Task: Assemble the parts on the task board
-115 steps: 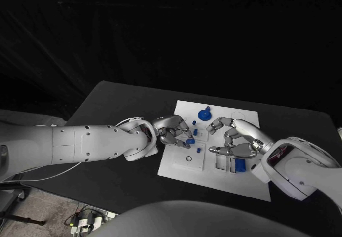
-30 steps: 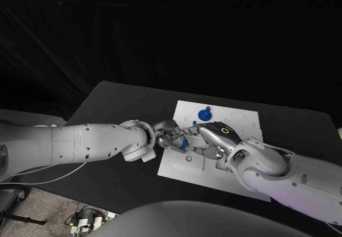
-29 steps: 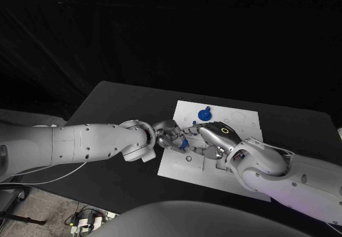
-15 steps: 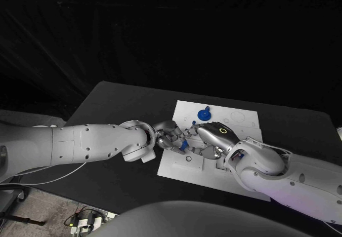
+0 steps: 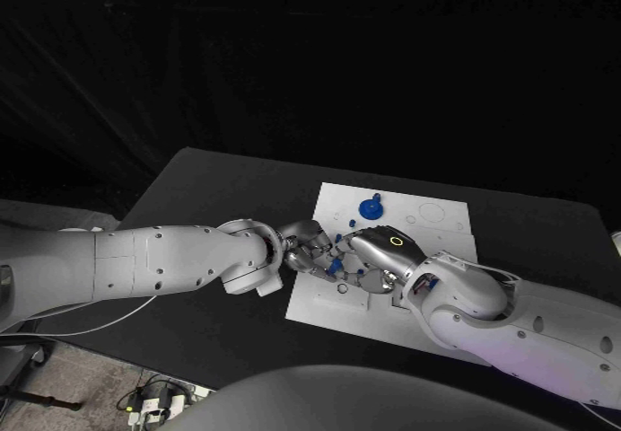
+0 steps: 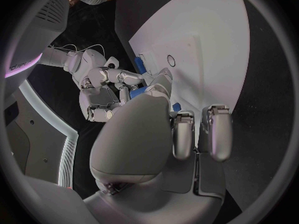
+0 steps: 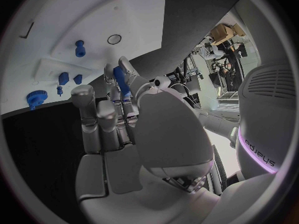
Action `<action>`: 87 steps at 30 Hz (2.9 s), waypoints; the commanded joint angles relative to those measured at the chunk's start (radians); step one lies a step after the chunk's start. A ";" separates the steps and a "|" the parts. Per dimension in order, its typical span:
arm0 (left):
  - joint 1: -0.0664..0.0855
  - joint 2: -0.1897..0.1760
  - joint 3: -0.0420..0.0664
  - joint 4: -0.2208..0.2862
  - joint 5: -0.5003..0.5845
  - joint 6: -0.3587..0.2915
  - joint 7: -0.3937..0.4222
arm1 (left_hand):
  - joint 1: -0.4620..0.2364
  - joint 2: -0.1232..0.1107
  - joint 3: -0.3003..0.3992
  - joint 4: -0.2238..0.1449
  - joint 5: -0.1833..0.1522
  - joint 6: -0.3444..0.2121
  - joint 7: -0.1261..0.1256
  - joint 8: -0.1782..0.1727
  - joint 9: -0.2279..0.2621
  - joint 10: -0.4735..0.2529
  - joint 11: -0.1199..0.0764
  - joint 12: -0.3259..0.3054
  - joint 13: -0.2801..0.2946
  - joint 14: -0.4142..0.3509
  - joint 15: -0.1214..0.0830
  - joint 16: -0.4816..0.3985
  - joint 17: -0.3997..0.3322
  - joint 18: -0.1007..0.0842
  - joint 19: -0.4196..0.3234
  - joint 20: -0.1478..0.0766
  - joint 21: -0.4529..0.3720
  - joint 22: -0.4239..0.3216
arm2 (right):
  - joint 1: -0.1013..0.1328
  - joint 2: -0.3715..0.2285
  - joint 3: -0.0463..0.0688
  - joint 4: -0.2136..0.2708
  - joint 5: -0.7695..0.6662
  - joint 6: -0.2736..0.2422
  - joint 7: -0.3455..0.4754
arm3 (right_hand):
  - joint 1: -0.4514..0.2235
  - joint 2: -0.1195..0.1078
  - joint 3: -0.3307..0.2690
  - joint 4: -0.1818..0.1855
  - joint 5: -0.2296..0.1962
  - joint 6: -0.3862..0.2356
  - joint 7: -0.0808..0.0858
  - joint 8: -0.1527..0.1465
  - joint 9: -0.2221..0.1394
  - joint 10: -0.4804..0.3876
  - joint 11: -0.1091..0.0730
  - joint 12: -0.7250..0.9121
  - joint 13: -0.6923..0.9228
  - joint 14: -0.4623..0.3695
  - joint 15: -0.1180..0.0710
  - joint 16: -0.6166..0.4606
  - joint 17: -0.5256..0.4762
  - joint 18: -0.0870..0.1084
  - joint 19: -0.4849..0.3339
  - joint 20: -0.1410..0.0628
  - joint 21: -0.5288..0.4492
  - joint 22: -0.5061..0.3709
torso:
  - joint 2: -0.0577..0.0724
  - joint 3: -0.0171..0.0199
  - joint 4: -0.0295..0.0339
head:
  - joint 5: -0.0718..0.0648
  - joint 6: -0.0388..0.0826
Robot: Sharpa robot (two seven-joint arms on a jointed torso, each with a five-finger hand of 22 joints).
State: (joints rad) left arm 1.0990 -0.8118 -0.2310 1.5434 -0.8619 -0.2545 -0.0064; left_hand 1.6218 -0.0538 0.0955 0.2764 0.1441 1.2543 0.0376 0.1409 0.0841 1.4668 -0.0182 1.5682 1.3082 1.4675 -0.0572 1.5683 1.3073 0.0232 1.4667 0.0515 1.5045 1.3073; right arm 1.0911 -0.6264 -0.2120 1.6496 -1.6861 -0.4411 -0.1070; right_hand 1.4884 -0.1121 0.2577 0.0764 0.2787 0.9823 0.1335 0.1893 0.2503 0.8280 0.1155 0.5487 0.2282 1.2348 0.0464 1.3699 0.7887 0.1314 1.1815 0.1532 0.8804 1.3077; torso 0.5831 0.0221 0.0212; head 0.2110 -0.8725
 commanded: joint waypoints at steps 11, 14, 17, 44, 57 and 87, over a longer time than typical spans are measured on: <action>0.001 0.002 0.001 0.004 0.006 0.019 -0.001 | -0.001 0.010 0.006 0.001 0.003 0.009 0.007 0.003 0.001 0.104 -0.004 0.003 0.263 0.103 -0.004 0.002 0.263 0.000 0.034 0.000 -0.007 0.233 | -0.007 0.005 0.000 -0.004 -0.031 0.027 -0.013 | 0.016 0.000 0.034 -0.027 0.053 0.112 -0.015 0.042 0.049 0.151 -0.055 0.027 0.015 0.010 -0.049 -0.016 -0.007 0.007 0.017 -0.042 0.014 0.083 | 0.000 0.0002 -0.0004 | 0.001 0.000; 0.001 0.001 0.001 0.005 0.006 0.019 0.000 | -0.001 0.010 0.006 0.001 0.003 0.009 0.007 0.003 0.001 0.104 -0.004 0.003 0.263 0.103 -0.004 0.002 0.263 0.000 0.033 0.000 -0.008 0.232 | -0.008 0.002 0.000 -0.004 -0.033 0.025 -0.015 | 0.025 -0.001 0.040 -0.040 0.076 0.119 -0.017 0.051 0.067 0.174 -0.062 0.025 0.016 0.010 -0.056 -0.023 -0.014 0.006 0.020 -0.051 0.018 0.085 | 0.000 0.0002 -0.0007 | 0.002 0.000; 0.001 -0.002 0.001 0.006 0.006 0.017 0.000 | 0.000 0.010 0.006 0.001 0.003 0.009 0.008 0.003 0.001 0.104 -0.004 0.003 0.263 0.103 -0.004 0.002 0.263 0.000 0.032 0.000 -0.009 0.232 | -0.009 -0.002 0.000 -0.003 -0.040 0.020 -0.018 | 0.034 -0.003 0.047 -0.052 0.096 0.116 -0.018 0.052 0.081 0.188 -0.066 0.021 0.017 0.010 -0.061 -0.032 -0.023 0.005 0.023 -0.057 0.024 0.086 | 0.000 0.0003 -0.0005 | 0.002 0.000; 0.002 -0.074 0.001 0.028 -0.006 0.008 0.144 | -0.062 -0.073 -0.149 0.012 -0.088 -0.271 0.088 -0.053 -0.014 0.010 0.059 -0.088 0.147 0.103 0.051 0.002 0.263 0.016 -0.024 0.049 -0.065 0.211 | 0.017 -0.079 0.000 0.064 0.024 0.017 0.006 | -0.003 -0.002 0.061 -0.047 0.098 0.115 -0.022 0.042 0.124 0.232 -0.069 -0.059 -0.007 0.052 -0.065 -0.038 0.013 -0.006 0.056 -0.063 0.078 0.098 | -0.001 0.0000 -0.0010 | 0.045 0.000; 0.030 -0.143 0.001 0.040 -0.044 -0.020 0.139 | -0.051 -0.034 -0.159 0.016 -0.076 -0.243 0.089 -0.004 -0.007 -0.001 0.067 -0.104 0.125 0.103 0.061 0.002 0.263 0.015 -0.018 0.062 -0.060 0.213 | 0.097 -0.027 0.000 0.090 -0.048 0.281 -0.063 | -0.023 -0.001 0.064 -0.039 0.093 0.120 -0.025 0.035 0.135 0.250 -0.068 -0.101 -0.022 0.046 -0.064 -0.051 0.000 -0.005 0.051 -0.061 0.068 0.095 | -0.001 -0.0003 0.0021 | 0.081 0.000; 0.035 -0.148 0.001 0.038 -0.044 -0.019 0.138 | -0.029 -0.005 -0.157 0.014 -0.023 -0.231 0.082 0.021 -0.009 0.002 0.061 -0.104 0.123 0.103 0.056 0.002 0.263 0.013 -0.011 0.060 -0.053 0.215 | 0.040 0.054 -0.002 0.056 -0.430 0.305 -0.156 | -0.034 -0.014 0.071 -0.051 0.096 0.147 -0.030 0.025 0.146 0.303 -0.073 -0.147 -0.032 0.039 -0.063 -0.060 0.001 -0.004 0.043 -0.064 0.057 0.096 | -0.001 -0.0005 -0.0005 | 0.066 0.000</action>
State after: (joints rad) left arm 1.1325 -0.9621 -0.2306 1.5807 -0.9035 -0.2801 0.1255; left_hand 1.5920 -0.0654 -0.0589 0.2906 0.1181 1.0169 0.1176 0.1583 0.0757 1.4616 0.0479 1.4660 1.3381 1.4691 -0.0017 1.5683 1.3074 0.0234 1.4488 0.1123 1.4444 1.3078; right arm 1.1328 -0.5724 -0.2139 1.7027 -2.0492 -0.1269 -0.2389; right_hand 1.4592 -0.1255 0.3276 0.0278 0.3691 1.1125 0.0920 0.2085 0.3697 1.1242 0.0432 0.4063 0.1970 1.2716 -0.0162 1.3079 0.7916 0.1315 1.2215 0.0911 0.9350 1.3073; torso 0.5835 0.0218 0.0204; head 0.2775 -0.8725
